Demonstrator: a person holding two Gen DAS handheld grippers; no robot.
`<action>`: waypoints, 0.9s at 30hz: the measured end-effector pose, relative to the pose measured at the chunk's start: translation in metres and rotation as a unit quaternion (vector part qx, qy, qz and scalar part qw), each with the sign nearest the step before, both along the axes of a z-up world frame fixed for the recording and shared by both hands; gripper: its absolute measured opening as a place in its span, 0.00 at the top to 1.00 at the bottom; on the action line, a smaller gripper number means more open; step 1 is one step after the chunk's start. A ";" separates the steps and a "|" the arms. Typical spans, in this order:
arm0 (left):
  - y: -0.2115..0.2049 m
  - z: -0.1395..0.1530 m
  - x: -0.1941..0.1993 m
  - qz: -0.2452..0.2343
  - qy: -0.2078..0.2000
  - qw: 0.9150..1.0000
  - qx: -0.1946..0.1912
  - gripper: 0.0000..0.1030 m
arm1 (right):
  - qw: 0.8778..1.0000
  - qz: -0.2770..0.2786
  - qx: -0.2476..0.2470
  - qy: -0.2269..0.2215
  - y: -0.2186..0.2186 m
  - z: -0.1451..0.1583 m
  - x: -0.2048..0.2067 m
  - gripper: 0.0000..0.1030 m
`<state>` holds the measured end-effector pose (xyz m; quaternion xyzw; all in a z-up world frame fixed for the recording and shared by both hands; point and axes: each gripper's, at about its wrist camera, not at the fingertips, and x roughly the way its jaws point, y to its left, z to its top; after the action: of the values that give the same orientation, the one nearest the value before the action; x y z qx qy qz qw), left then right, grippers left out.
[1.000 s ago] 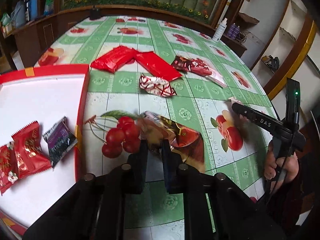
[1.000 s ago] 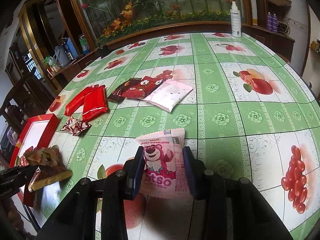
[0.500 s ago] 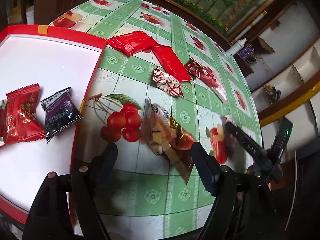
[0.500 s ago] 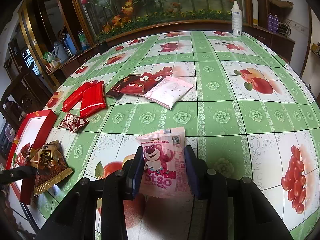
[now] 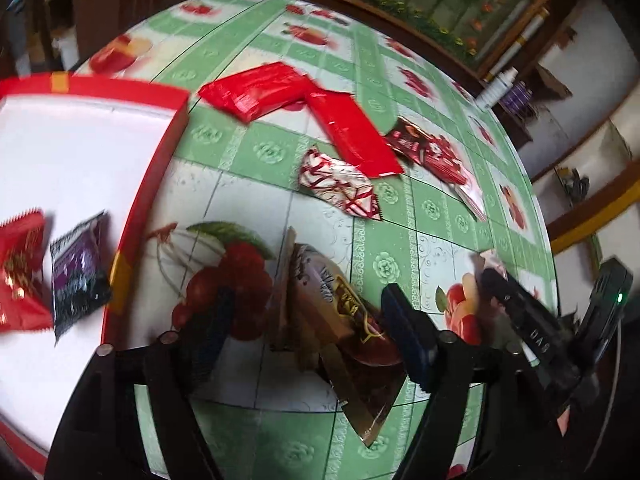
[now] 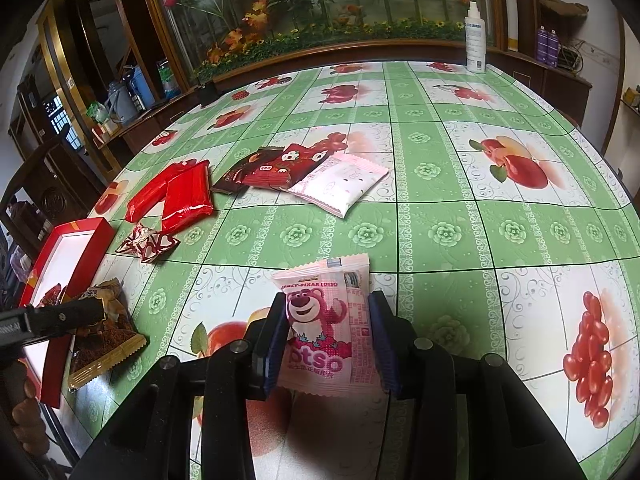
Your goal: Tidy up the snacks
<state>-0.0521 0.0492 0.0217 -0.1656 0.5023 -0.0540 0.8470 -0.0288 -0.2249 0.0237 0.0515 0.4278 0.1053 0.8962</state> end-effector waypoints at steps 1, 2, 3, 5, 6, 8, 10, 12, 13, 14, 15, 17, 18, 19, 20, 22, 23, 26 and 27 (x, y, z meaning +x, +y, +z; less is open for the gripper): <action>-0.003 -0.001 0.001 -0.011 -0.004 1.000 0.003 0.45 | 1.000 0.000 0.000 0.000 0.000 0.000 0.000 0.58; -0.004 -0.001 0.001 -0.017 -0.005 1.000 0.003 0.51 | 1.000 0.000 0.001 0.000 0.000 0.000 0.000 0.59; -0.005 0.000 0.001 -0.023 -0.008 1.000 0.002 0.54 | 1.000 0.000 0.001 0.000 0.000 0.000 0.000 0.60; -0.011 0.003 0.000 -0.040 -0.024 0.999 0.021 0.60 | 1.000 0.001 0.001 0.000 0.000 0.000 0.000 0.61; -0.014 0.004 -0.001 -0.045 -0.029 0.998 0.029 0.61 | 1.000 0.001 0.001 0.000 0.000 0.000 0.000 0.61; -0.017 0.006 -0.004 -0.059 -0.036 0.997 0.035 0.65 | 1.000 0.002 0.001 0.000 0.000 0.000 0.000 0.61; -0.017 0.007 -0.005 -0.066 -0.038 0.997 0.034 0.67 | 1.000 0.002 0.001 0.000 0.000 0.000 0.000 0.61; -0.016 0.010 -0.009 -0.070 -0.039 0.996 0.034 0.68 | 1.000 0.002 0.000 0.000 0.000 0.000 0.000 0.61; -0.014 0.011 -0.012 -0.072 -0.042 0.996 0.033 0.69 | 1.000 0.002 -0.004 0.000 0.001 0.000 0.000 0.61; -0.013 0.013 -0.015 -0.072 -0.046 0.996 0.033 0.69 | 1.000 0.002 -0.011 -0.001 0.003 0.000 -0.001 0.62; -0.012 0.015 -0.017 -0.073 -0.049 0.996 0.033 0.70 | 1.000 0.002 -0.016 -0.001 0.005 0.000 -0.001 0.62; -0.008 0.019 -0.024 -0.074 -0.059 0.995 0.039 0.73 | 1.000 -0.001 -0.026 -0.001 0.008 0.000 -0.002 0.62; -0.007 0.021 -0.027 -0.075 -0.064 0.994 0.041 0.74 | 1.000 -0.005 -0.029 0.001 0.010 0.000 -0.002 0.62; -0.005 0.024 -0.030 -0.077 -0.071 0.994 0.043 0.75 | 0.999 -0.007 -0.031 0.002 0.012 0.000 -0.003 0.62; -0.004 0.026 -0.033 -0.077 -0.074 0.993 0.044 0.75 | 0.999 -0.008 -0.031 0.004 0.014 0.001 -0.003 0.62; -0.001 0.030 -0.039 -0.079 -0.086 0.992 0.049 0.75 | 1.000 -0.008 -0.023 0.012 0.019 0.002 -0.005 0.62; 0.001 0.032 -0.040 -0.080 -0.092 0.991 0.052 0.75 | 1.000 -0.006 -0.017 0.016 0.020 0.002 -0.006 0.62; 0.007 0.029 -0.040 -0.082 -0.089 0.992 0.043 0.83 | 1.000 0.006 0.007 0.029 0.028 0.003 -0.012 0.62; 0.010 0.027 -0.039 -0.080 -0.083 0.993 0.035 0.86 | 0.999 0.013 0.018 0.032 0.032 0.003 -0.016 0.62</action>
<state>-0.0913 0.0596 0.0488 -0.0903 0.4436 -0.1179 0.8838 -0.0445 -0.1931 0.0265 0.0655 0.4549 0.1225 0.8797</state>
